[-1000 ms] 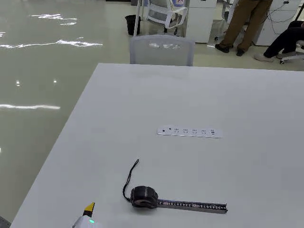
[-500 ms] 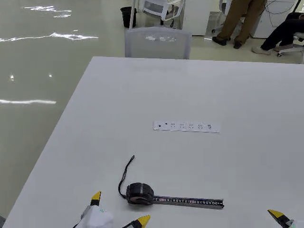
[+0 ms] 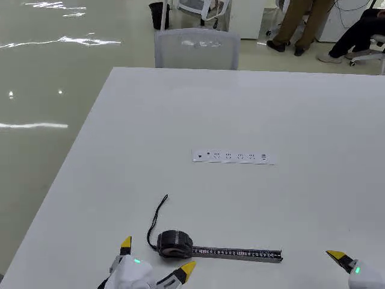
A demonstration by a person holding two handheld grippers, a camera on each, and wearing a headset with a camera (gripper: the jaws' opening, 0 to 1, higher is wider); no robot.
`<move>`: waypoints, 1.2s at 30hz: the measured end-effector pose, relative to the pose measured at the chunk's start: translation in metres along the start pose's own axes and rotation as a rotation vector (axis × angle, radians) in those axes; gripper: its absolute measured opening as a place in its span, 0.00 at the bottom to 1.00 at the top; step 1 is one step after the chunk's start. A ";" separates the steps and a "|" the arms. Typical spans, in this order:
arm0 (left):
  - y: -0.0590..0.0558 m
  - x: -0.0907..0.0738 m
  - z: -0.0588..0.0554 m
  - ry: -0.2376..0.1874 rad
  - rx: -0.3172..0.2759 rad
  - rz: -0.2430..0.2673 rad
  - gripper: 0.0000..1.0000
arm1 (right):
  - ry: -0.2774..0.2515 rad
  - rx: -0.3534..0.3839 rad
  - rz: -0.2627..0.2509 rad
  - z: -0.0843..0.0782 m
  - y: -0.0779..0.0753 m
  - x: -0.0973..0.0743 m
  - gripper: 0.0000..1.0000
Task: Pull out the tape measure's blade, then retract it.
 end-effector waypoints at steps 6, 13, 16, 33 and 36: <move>-0.004 0.008 -0.003 0.016 -0.026 0.011 0.99 | 0.030 -0.093 0.020 0.011 -0.005 0.006 0.86; -0.006 0.013 -0.005 0.007 0.002 0.021 0.99 | 0.055 -0.170 0.070 0.029 -0.013 0.013 0.79; -0.006 0.015 -0.002 0.001 -0.020 0.034 0.99 | 0.083 -0.209 0.090 0.039 -0.017 0.017 0.73; -0.008 0.025 0.002 0.001 -0.061 0.070 0.98 | 0.274 -0.376 0.238 0.058 -0.025 0.068 0.51; -0.009 0.026 0.000 0.009 -0.065 0.072 0.96 | 0.289 -0.380 0.255 0.058 -0.028 0.071 0.48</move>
Point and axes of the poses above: the centre of the closed fingertips' face, and the gripper's own axes: x roughly forward along the fingers, y roughly to its left, z roughly out of its top, the point moved 7 cm from there along -x, roughly backward along the fingers, and after that the axes turned 13 degrees about y, right-handed, at the moved point
